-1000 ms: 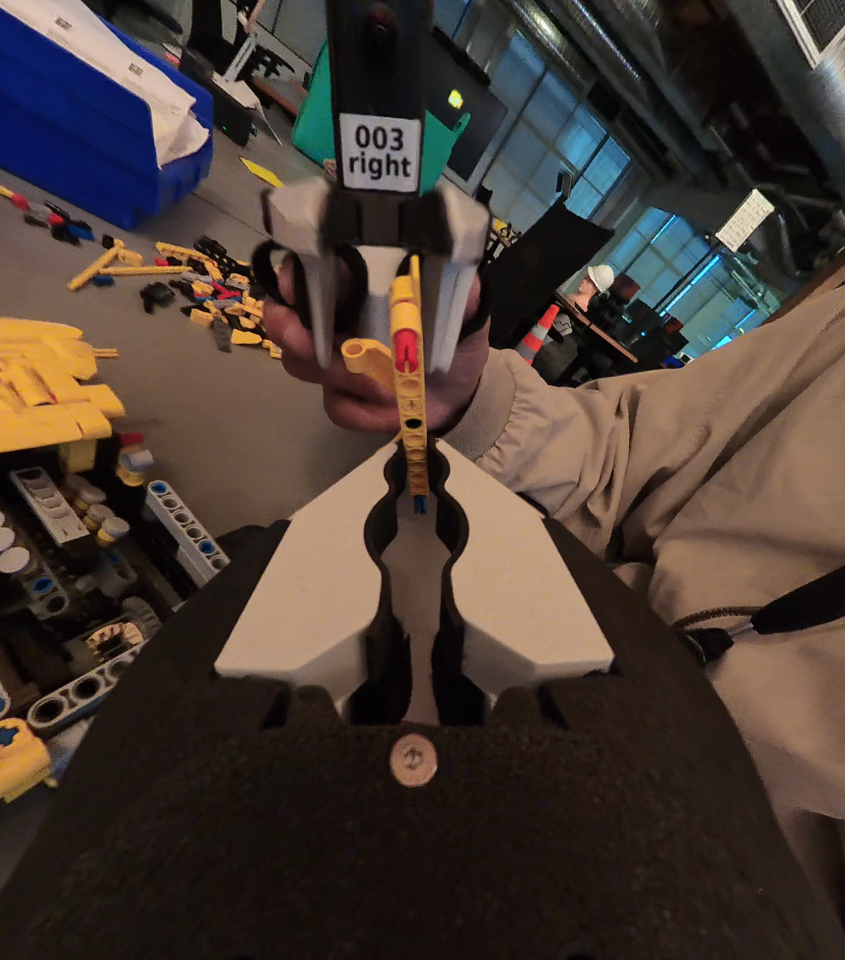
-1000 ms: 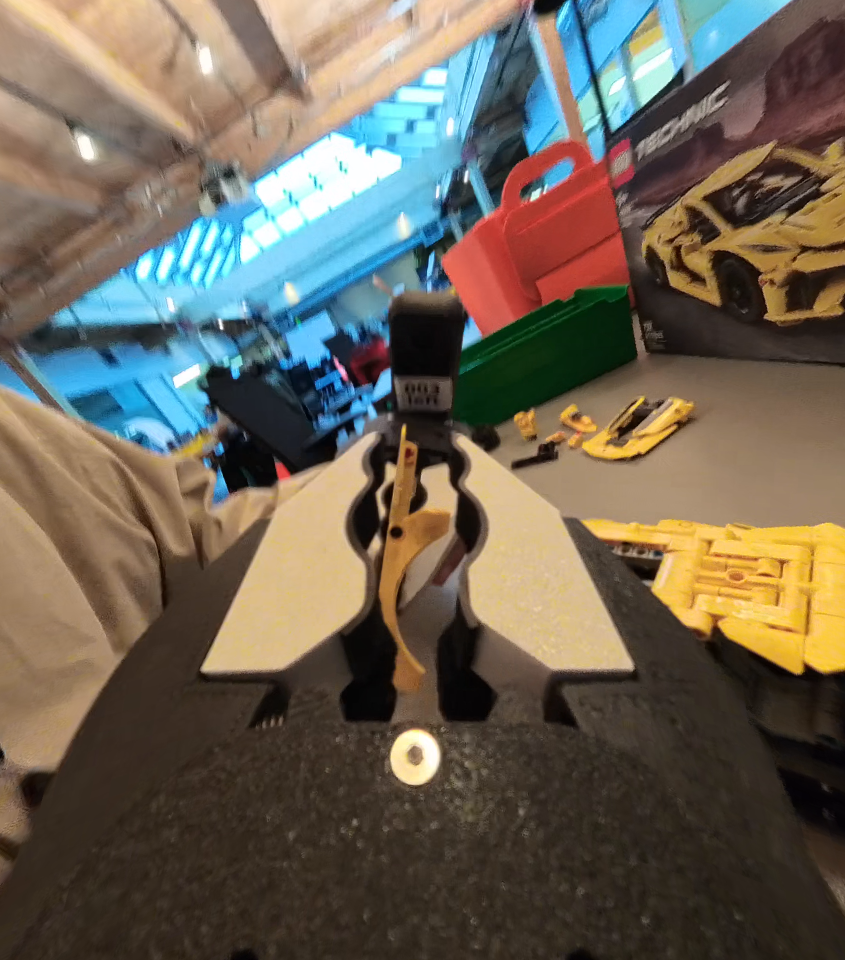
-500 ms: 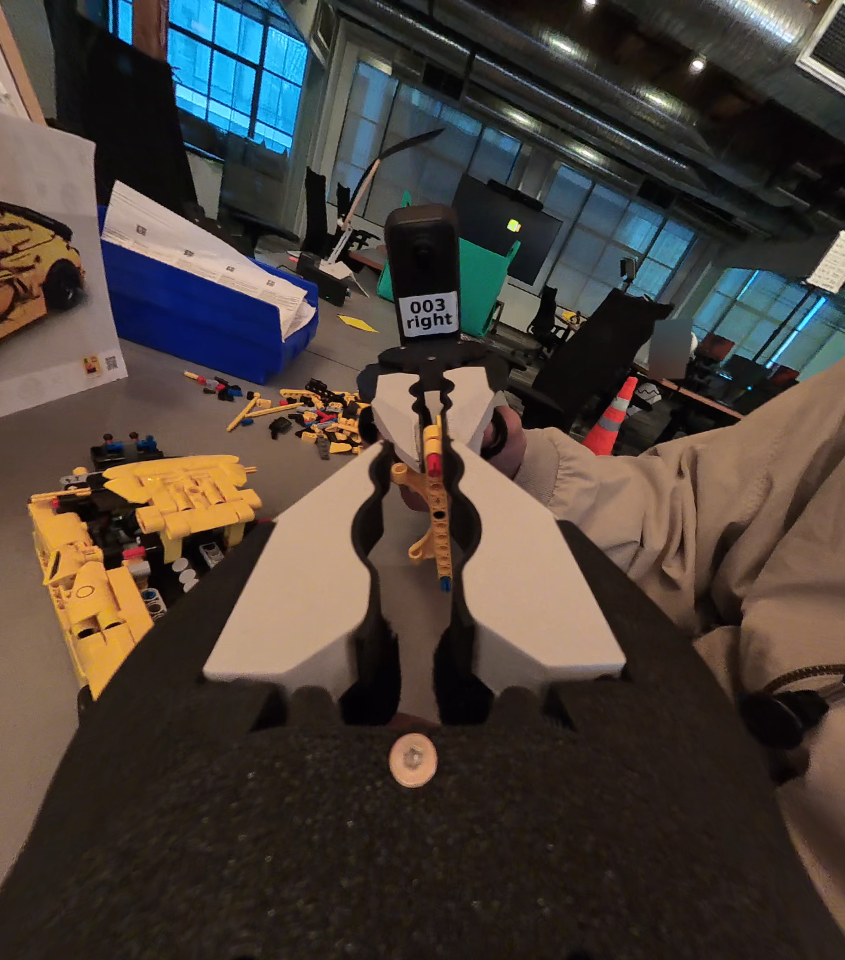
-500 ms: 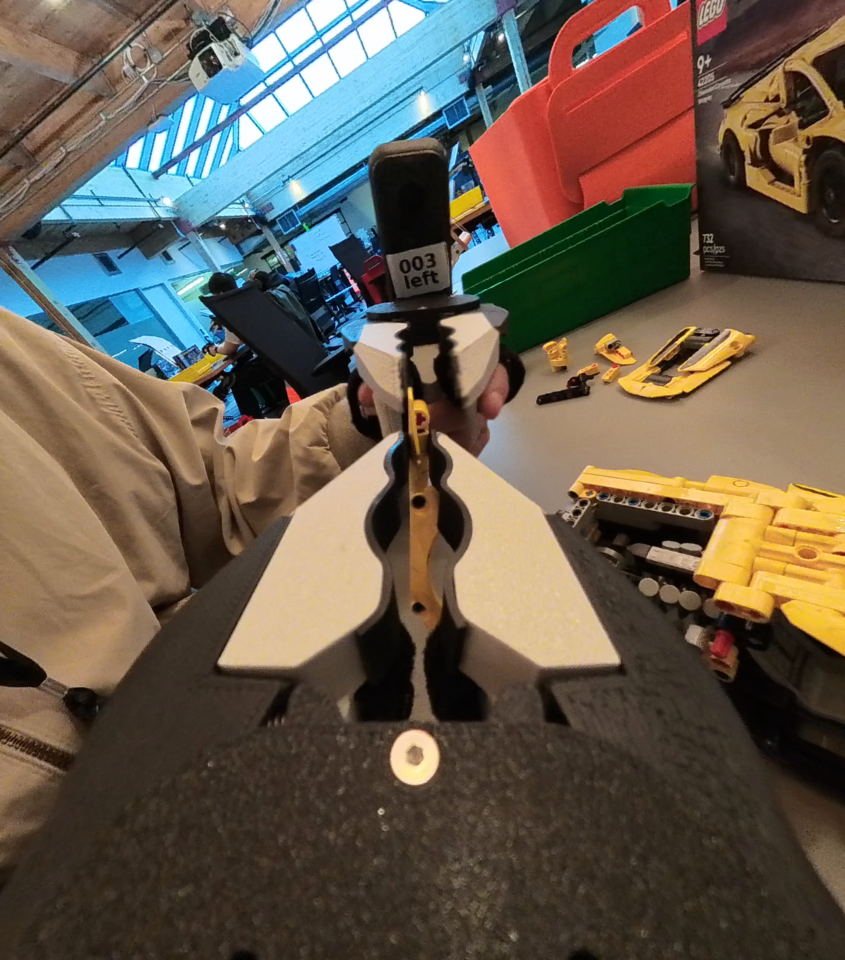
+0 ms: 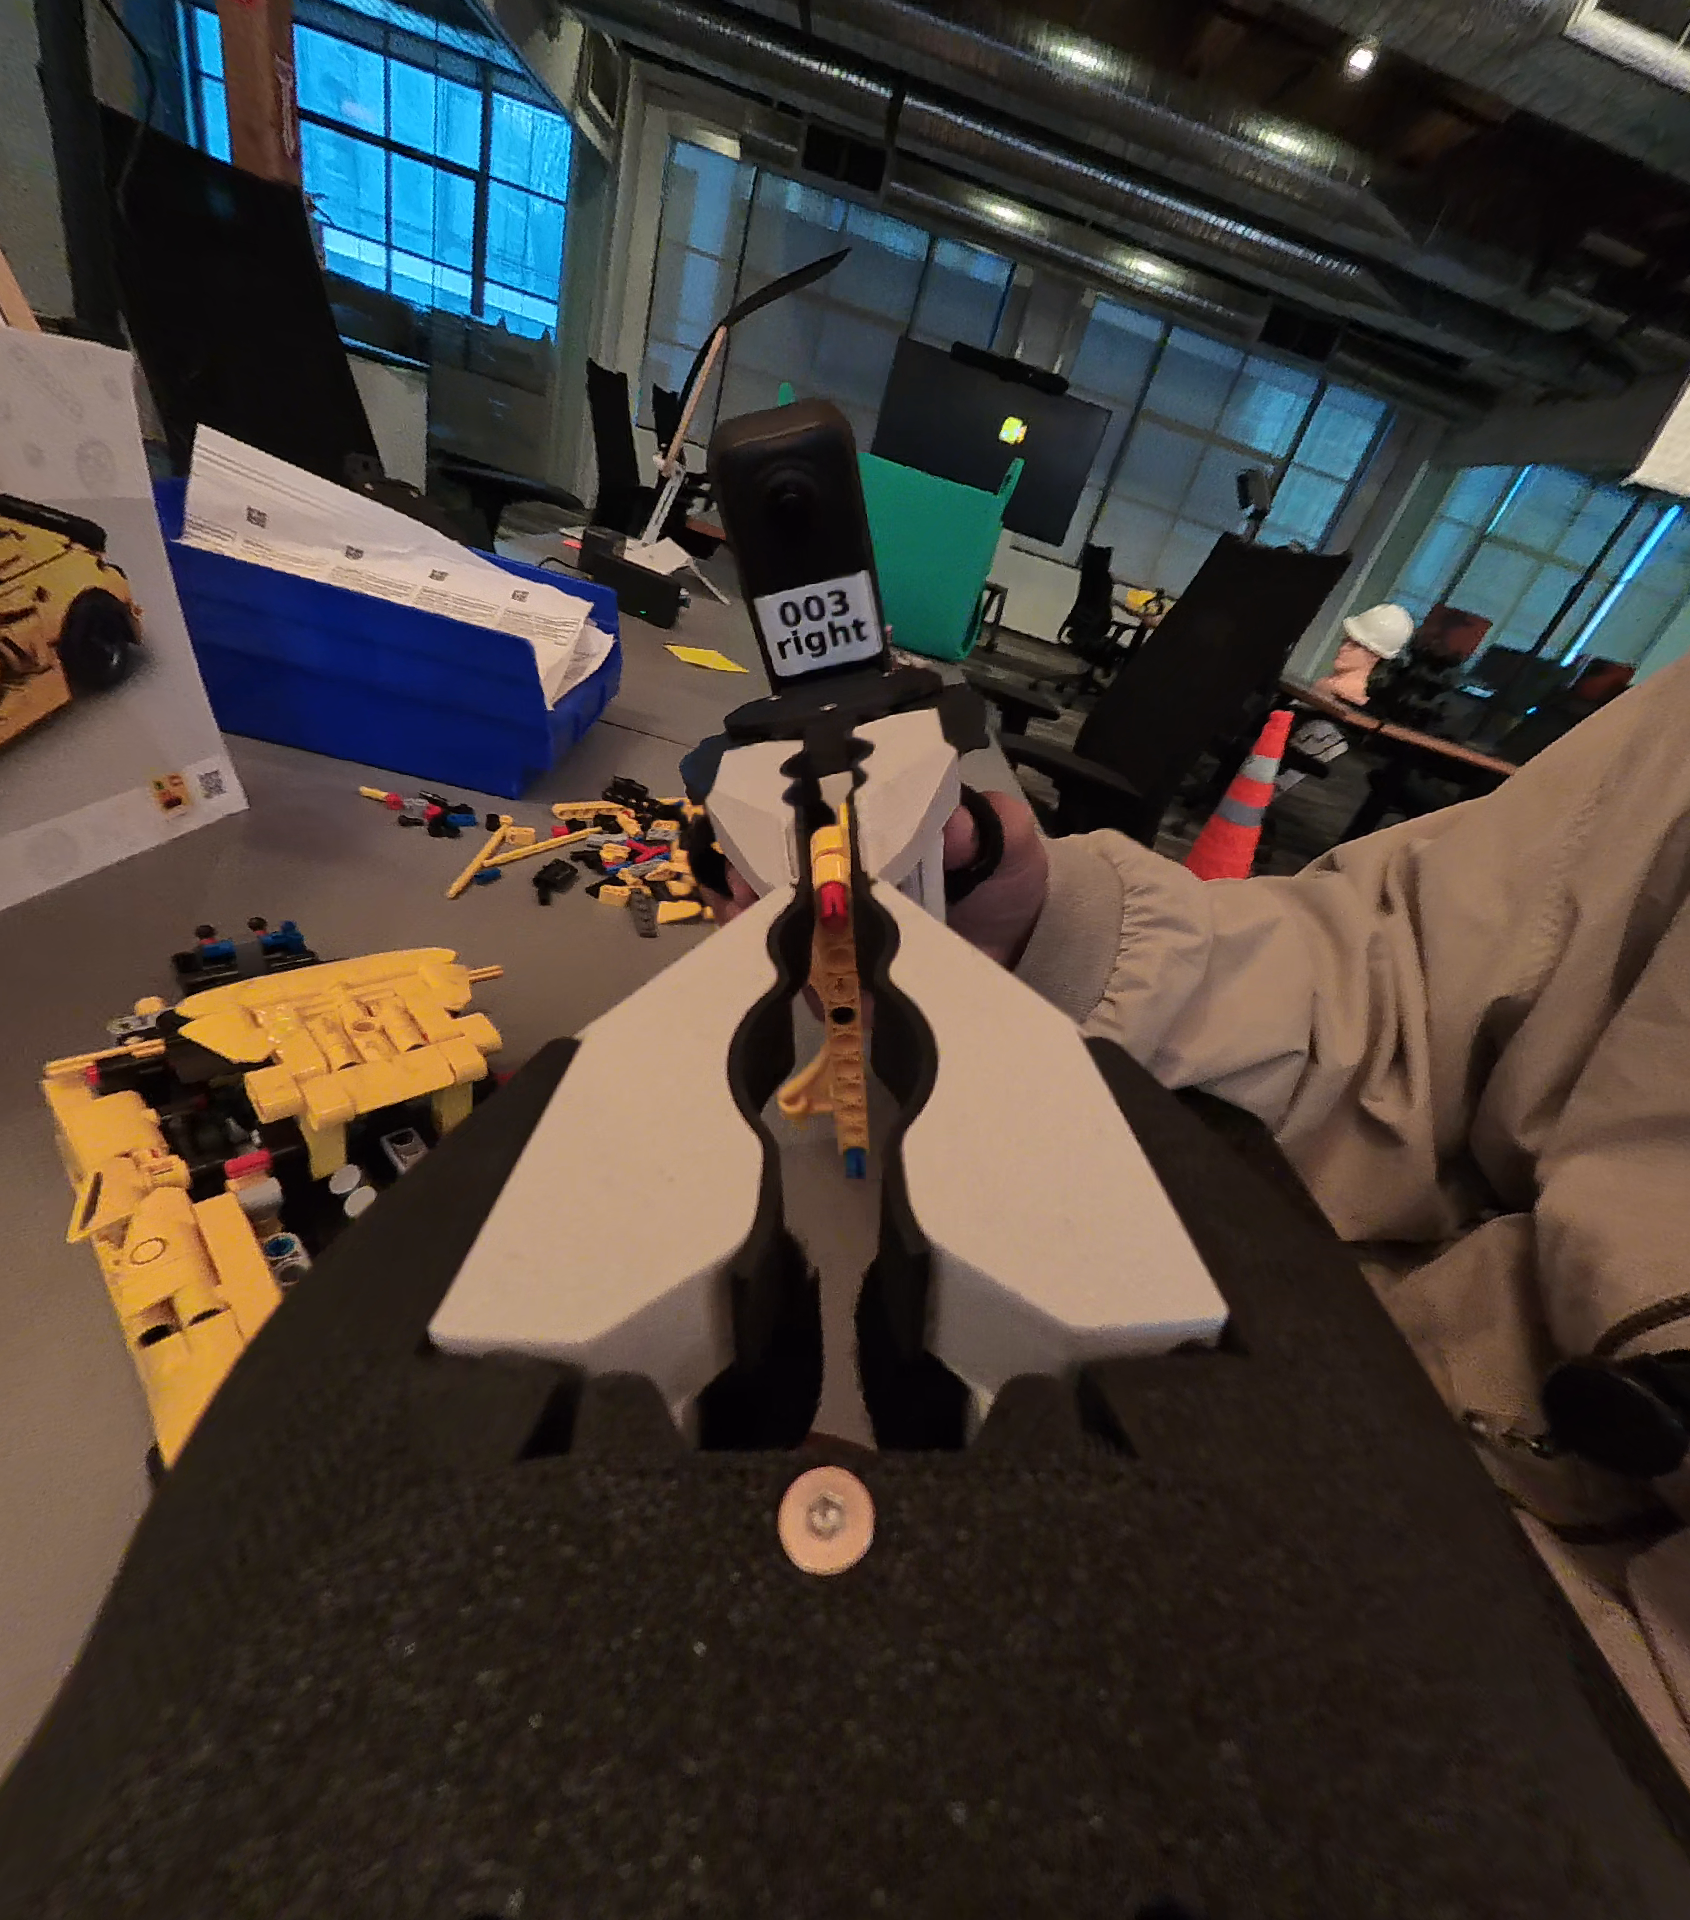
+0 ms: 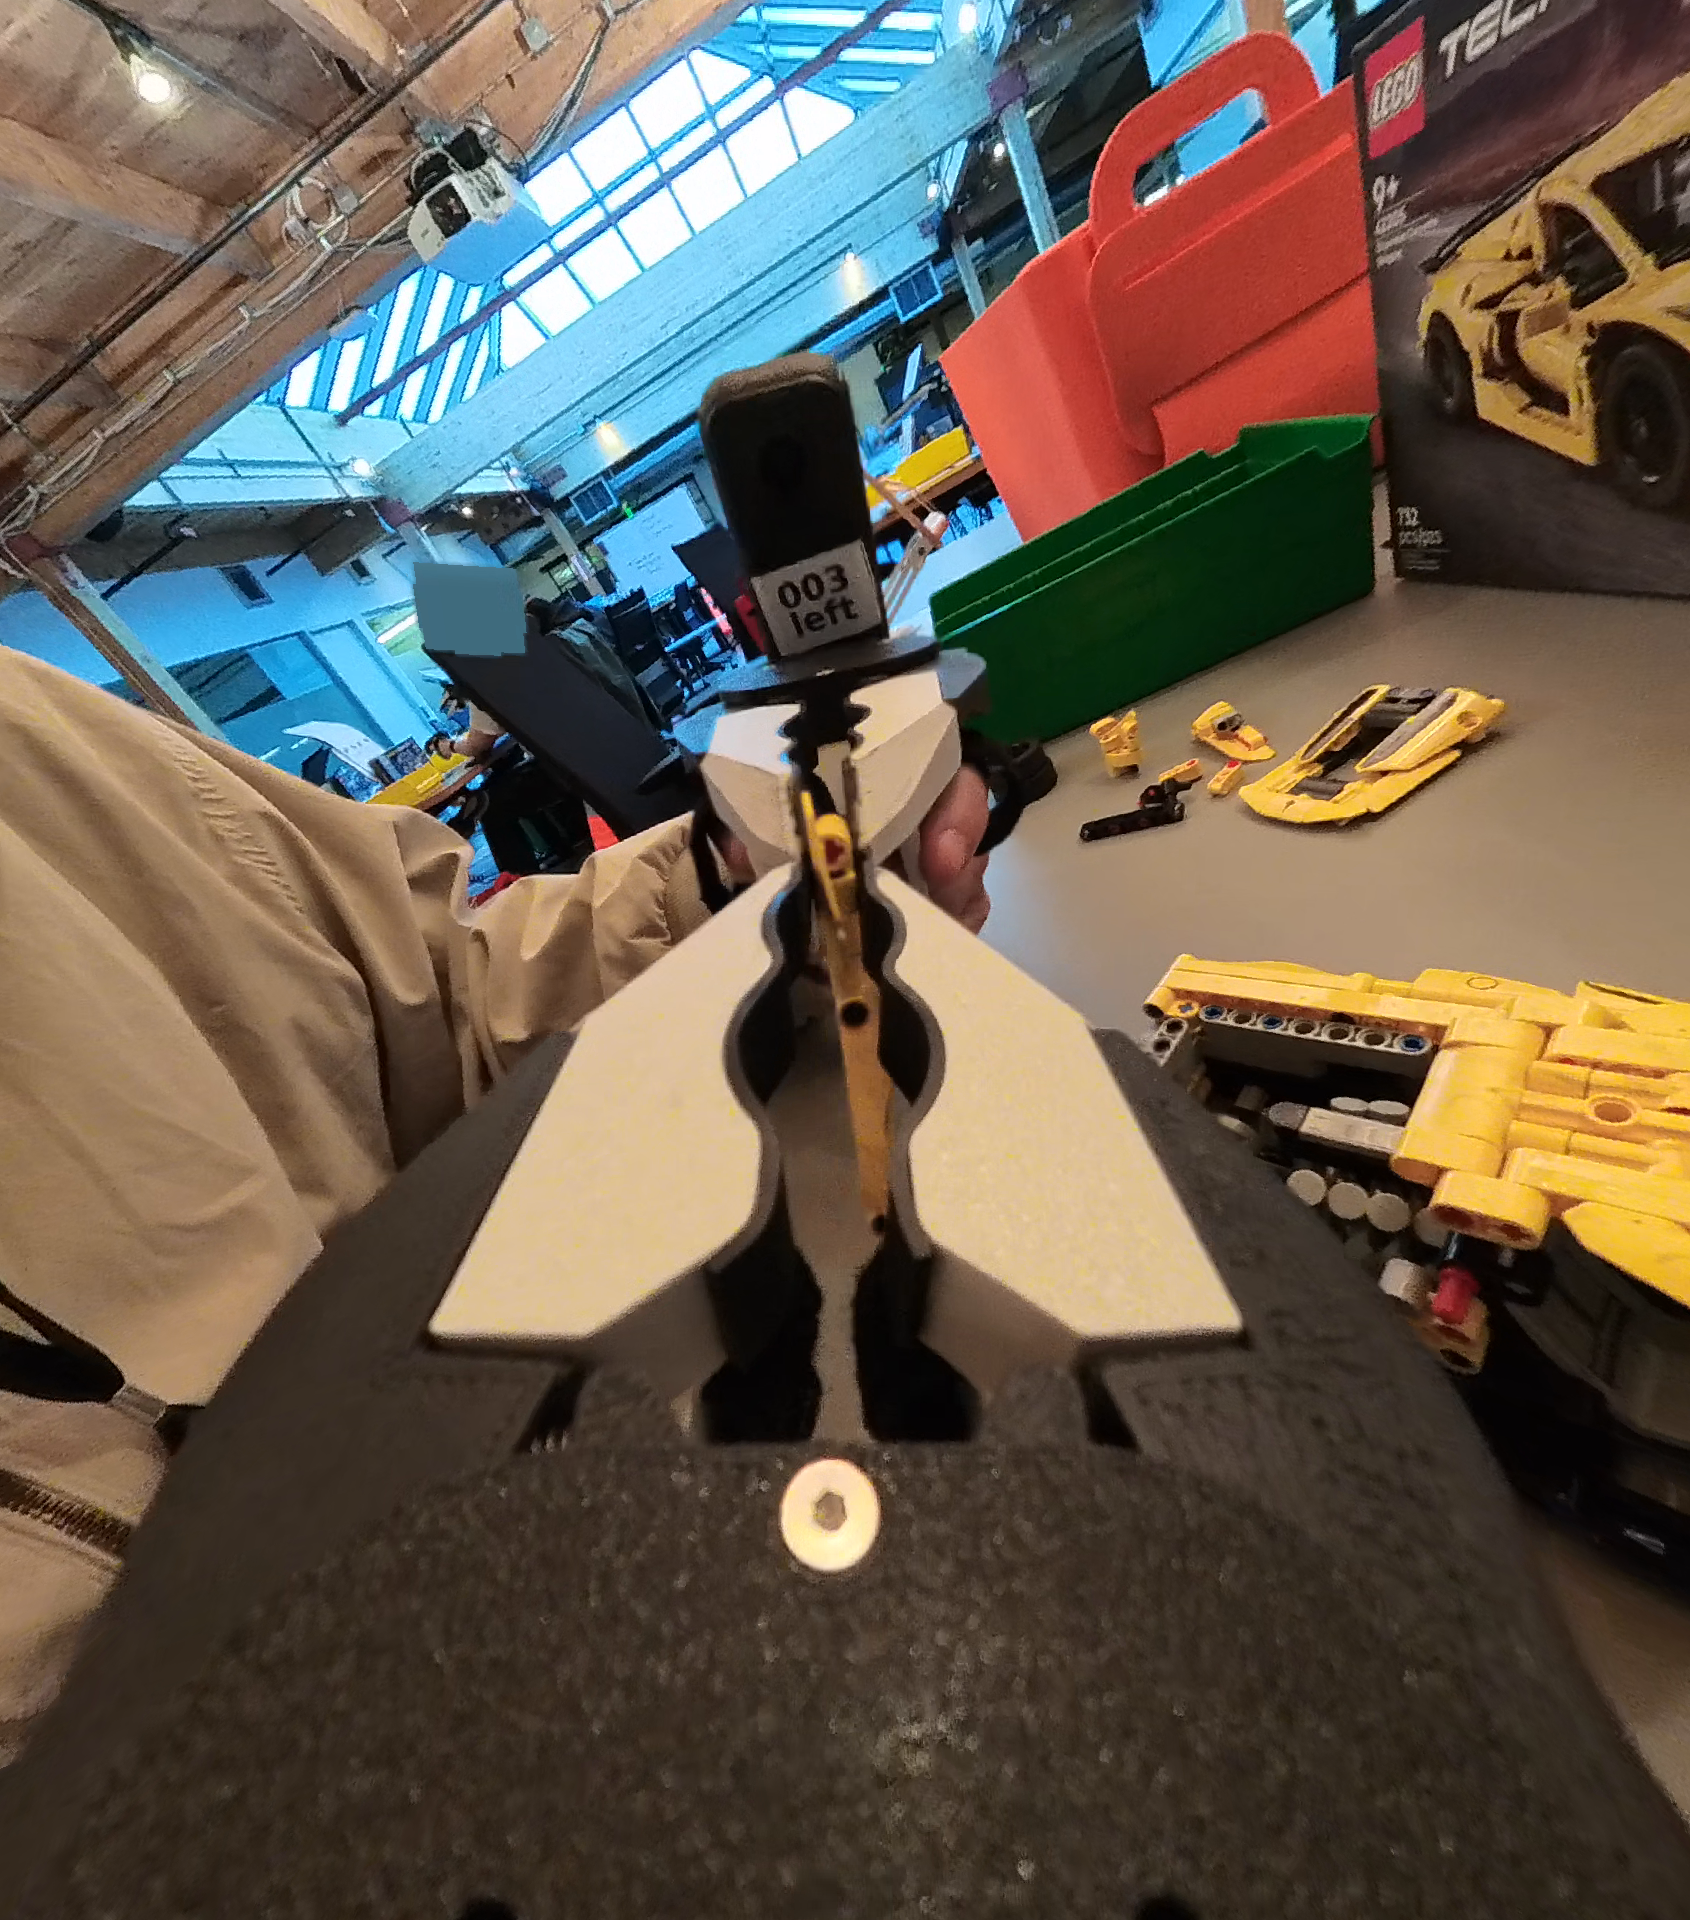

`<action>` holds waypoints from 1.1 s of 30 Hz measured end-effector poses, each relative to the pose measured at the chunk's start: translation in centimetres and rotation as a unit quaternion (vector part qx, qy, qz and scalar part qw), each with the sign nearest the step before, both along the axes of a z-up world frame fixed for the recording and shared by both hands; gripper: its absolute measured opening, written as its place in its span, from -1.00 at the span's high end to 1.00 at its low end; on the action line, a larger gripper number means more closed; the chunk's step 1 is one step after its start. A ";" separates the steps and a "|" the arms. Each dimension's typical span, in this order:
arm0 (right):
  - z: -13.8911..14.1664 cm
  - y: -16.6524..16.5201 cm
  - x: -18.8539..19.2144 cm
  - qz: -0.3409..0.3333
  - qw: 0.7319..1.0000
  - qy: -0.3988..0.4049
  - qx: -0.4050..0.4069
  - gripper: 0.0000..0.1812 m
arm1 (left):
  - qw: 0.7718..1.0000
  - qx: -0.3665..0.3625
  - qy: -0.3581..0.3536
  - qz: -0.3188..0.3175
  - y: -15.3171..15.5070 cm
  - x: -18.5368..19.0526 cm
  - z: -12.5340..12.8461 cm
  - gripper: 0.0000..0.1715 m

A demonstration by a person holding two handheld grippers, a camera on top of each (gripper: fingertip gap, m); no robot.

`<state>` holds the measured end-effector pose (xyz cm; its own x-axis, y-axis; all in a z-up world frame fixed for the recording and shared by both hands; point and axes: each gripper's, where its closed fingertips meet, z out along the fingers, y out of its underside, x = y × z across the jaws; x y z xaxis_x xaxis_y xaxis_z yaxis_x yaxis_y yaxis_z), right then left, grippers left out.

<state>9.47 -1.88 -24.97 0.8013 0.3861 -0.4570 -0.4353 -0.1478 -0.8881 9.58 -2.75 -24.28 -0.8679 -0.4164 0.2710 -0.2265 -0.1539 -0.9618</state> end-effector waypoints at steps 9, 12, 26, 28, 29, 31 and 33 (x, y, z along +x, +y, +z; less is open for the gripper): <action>0.6 -0.2 0.0 0.004 1.000 0.005 0.014 0.94 | 1.000 0.006 0.009 -0.003 -0.3 -0.2 -0.1 0.93; 0.7 -0.2 0.3 0.009 0.999 0.033 0.020 0.94 | 1.000 -0.003 0.004 0.015 -0.2 0.2 0.2 0.94; 1.0 -0.9 0.1 0.017 0.999 0.035 0.015 0.94 | 1.000 -0.012 -0.013 0.017 -0.8 0.0 0.6 0.93; 0.8 -0.8 0.1 0.017 0.999 0.030 0.009 0.94 | 1.000 -0.010 -0.010 0.015 -0.8 0.0 0.5 0.92; 0.9 -0.8 0.0 0.017 0.999 0.031 0.009 0.95 | 1.000 -0.013 -0.009 0.012 -0.8 0.0 0.5 0.93; 1.1 -0.8 -0.2 0.022 0.999 0.039 0.014 0.94 | 1.000 -0.018 -0.017 0.012 -0.8 -0.2 0.7 0.93; 1.0 -0.9 -0.1 0.018 0.999 0.037 0.009 0.94 | 0.999 0.003 -0.028 0.023 -0.9 -0.1 0.6 0.93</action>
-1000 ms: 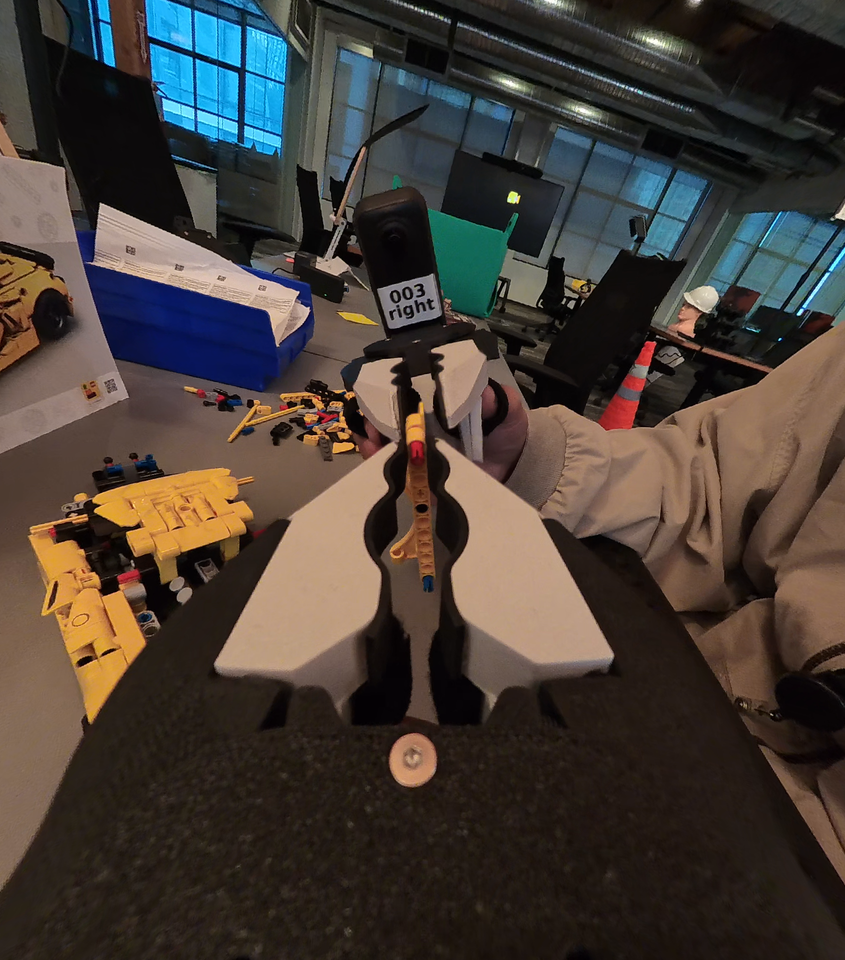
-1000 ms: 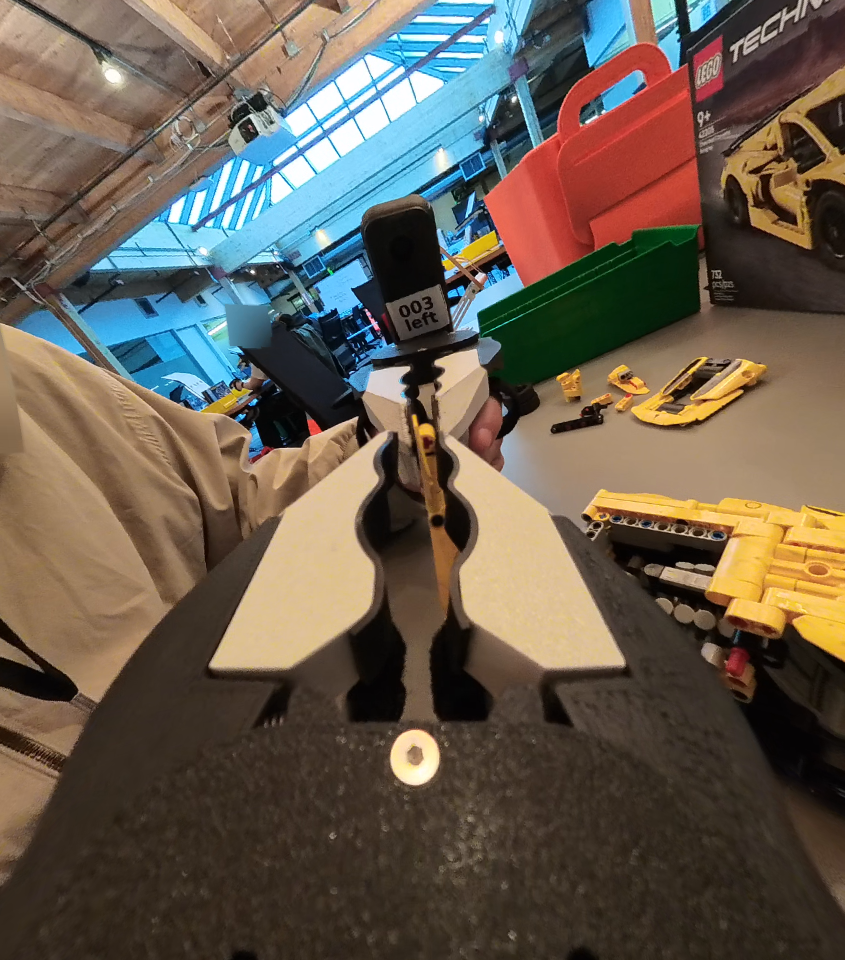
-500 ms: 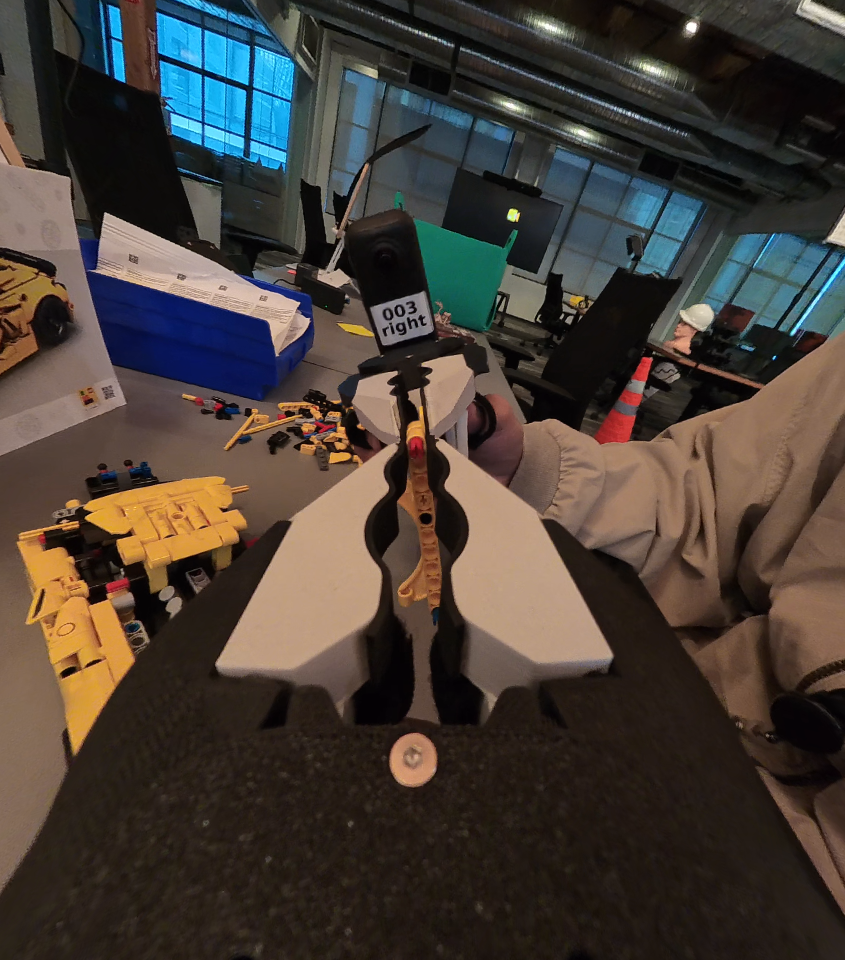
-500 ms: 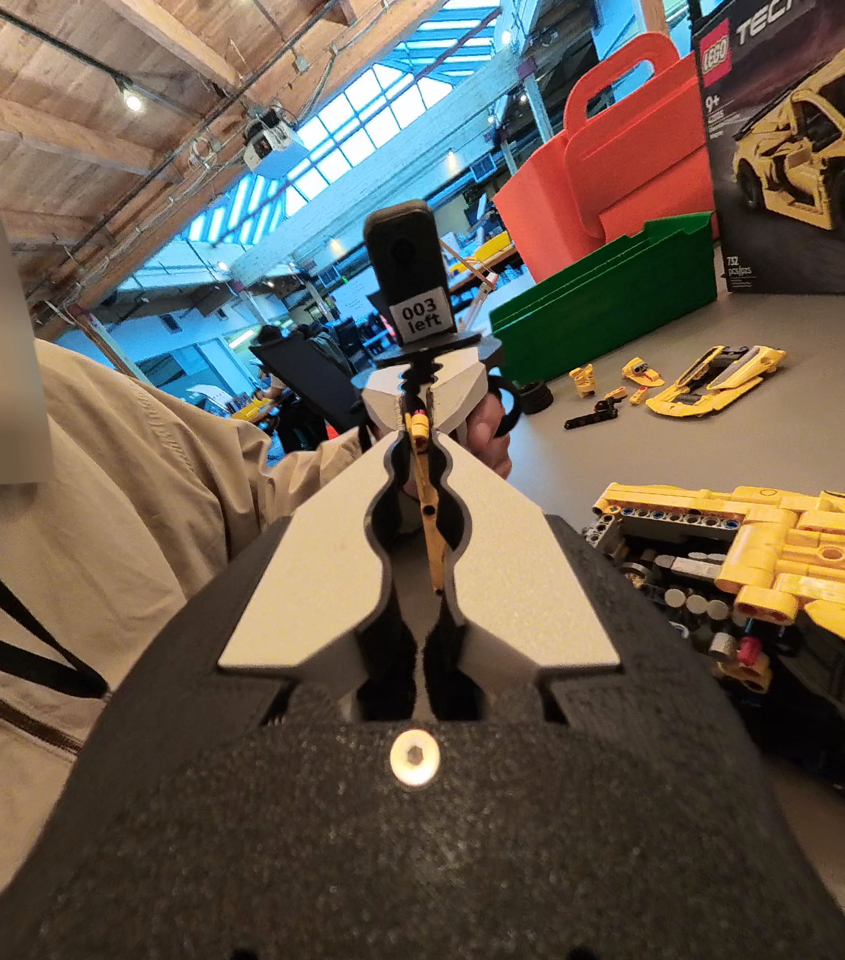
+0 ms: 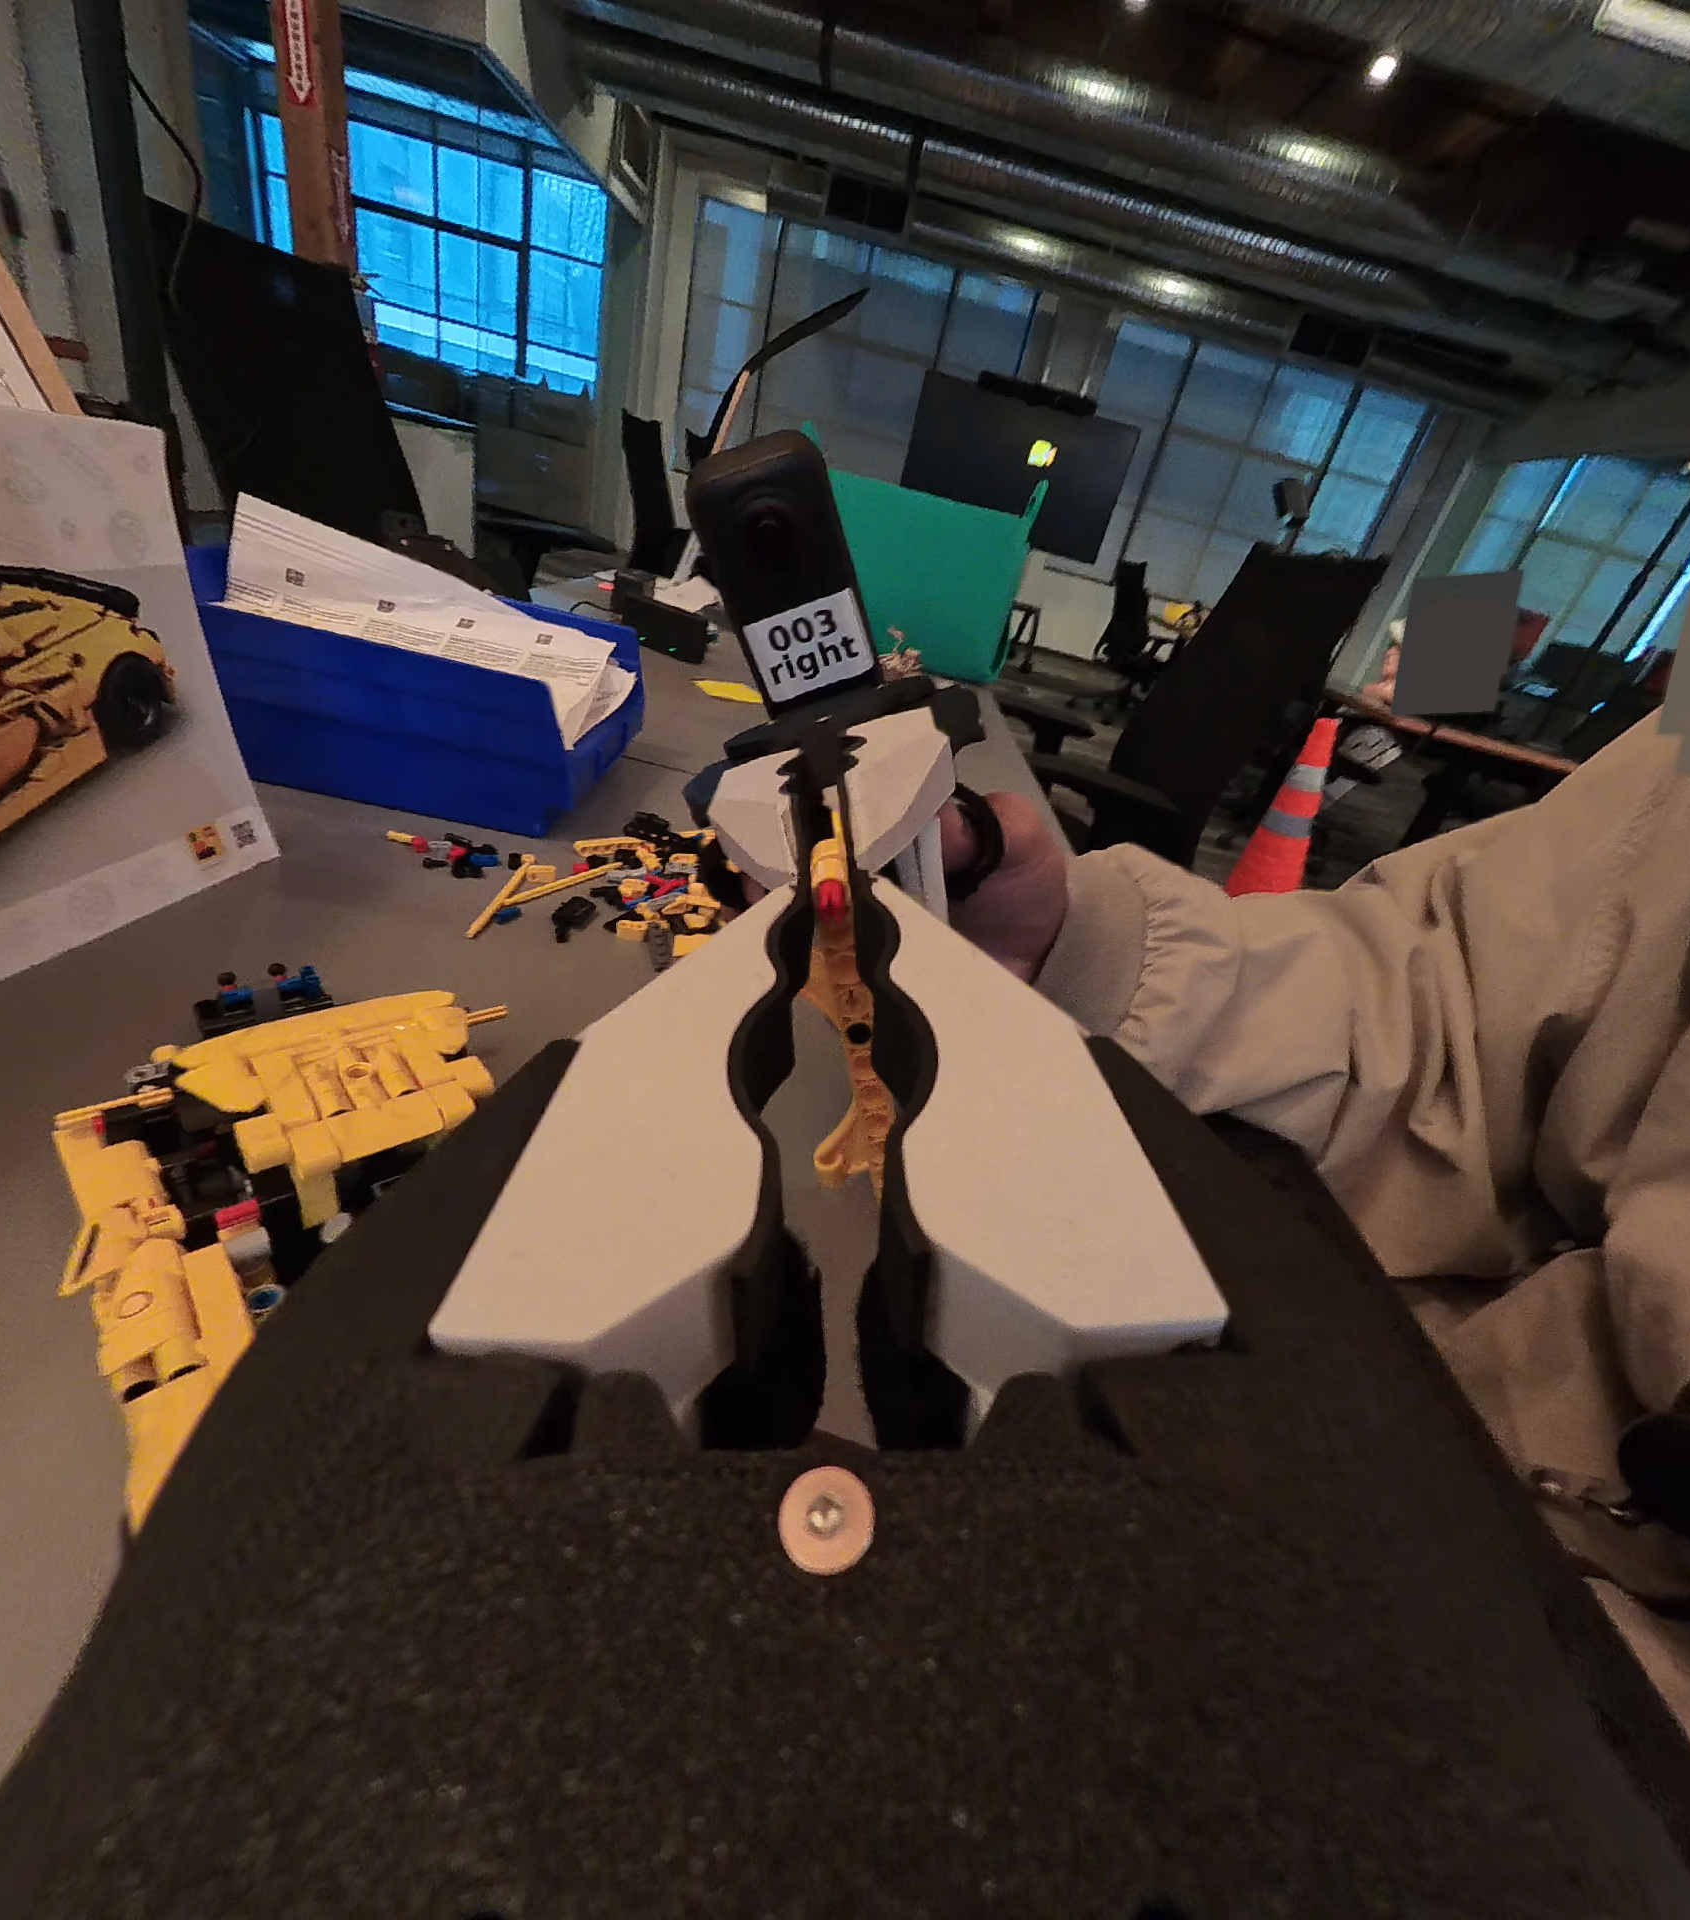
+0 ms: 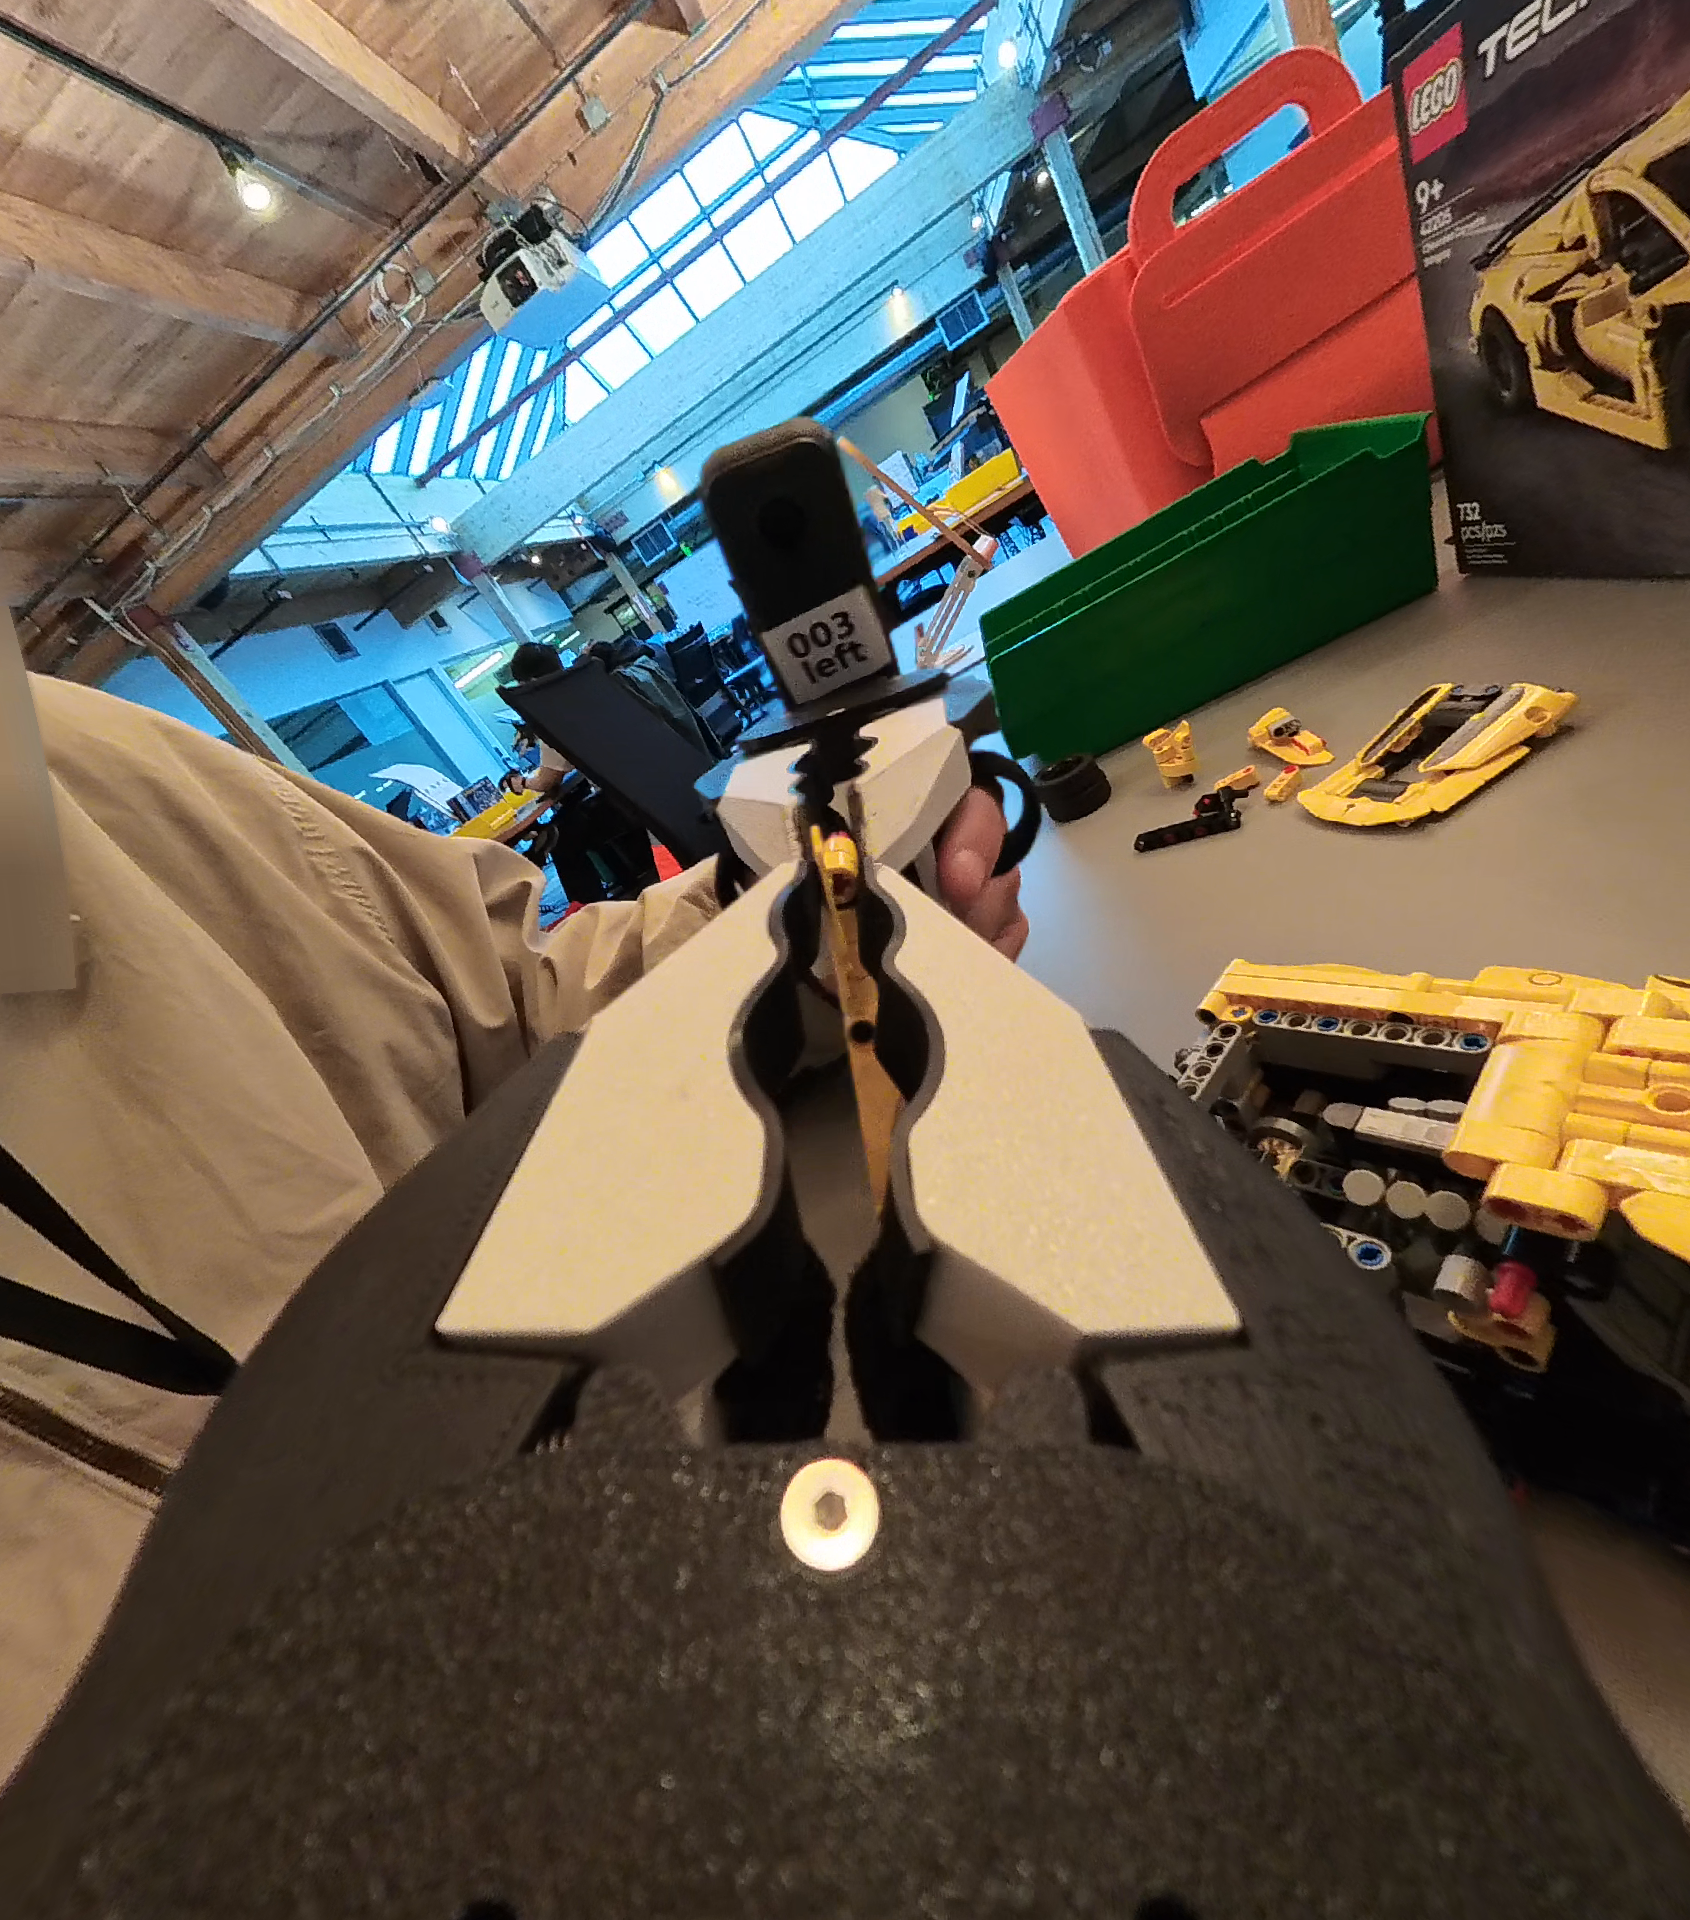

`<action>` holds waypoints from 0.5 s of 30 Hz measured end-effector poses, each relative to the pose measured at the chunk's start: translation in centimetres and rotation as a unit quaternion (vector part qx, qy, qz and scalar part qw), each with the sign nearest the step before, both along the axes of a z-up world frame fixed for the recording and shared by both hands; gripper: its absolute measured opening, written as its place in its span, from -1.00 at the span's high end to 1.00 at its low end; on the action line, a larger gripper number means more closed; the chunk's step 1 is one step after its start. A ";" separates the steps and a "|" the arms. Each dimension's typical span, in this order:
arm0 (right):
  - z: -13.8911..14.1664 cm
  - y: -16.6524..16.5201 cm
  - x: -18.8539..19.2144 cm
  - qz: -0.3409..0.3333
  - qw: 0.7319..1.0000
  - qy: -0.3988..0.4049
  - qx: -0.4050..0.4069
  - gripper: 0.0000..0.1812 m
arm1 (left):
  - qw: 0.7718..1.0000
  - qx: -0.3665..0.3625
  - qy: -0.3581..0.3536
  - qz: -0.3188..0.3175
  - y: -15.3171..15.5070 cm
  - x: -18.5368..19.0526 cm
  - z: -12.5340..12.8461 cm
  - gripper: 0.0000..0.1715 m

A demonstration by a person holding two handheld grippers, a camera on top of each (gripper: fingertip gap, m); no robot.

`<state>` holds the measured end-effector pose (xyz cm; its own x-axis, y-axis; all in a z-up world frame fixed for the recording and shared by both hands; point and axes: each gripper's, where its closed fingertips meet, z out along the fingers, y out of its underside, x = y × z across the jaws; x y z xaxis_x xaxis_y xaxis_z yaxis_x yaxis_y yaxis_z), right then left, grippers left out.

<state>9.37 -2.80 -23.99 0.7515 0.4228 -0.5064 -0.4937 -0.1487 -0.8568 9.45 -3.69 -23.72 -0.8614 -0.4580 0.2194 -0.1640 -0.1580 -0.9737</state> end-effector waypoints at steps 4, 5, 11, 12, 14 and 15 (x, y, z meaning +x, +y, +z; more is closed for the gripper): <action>0.8 -0.4 0.6 0.000 1.000 0.022 0.018 0.95 | 0.999 -0.037 0.020 0.020 -0.1 0.5 1.0 0.95; 0.8 -0.3 0.5 0.000 0.999 0.025 0.020 0.95 | 0.998 -0.048 0.026 0.014 0.0 0.5 1.1 0.95; 0.1 -0.3 0.6 -0.003 1.000 0.022 0.007 0.95 | 0.998 -0.052 0.037 0.006 0.1 0.6 0.5 0.95; 0.0 -0.3 0.6 -0.001 1.000 0.025 0.003 0.95 | 0.998 -0.054 0.041 0.005 0.2 0.6 0.4 0.95; -0.1 -0.3 0.7 -0.003 1.000 0.020 0.003 0.95 | 0.997 -0.062 0.045 0.006 0.2 0.7 0.4 0.95; -0.1 -0.3 0.8 -0.002 1.000 0.023 0.001 0.95 | 0.997 -0.063 0.045 0.008 0.2 0.8 0.4 0.95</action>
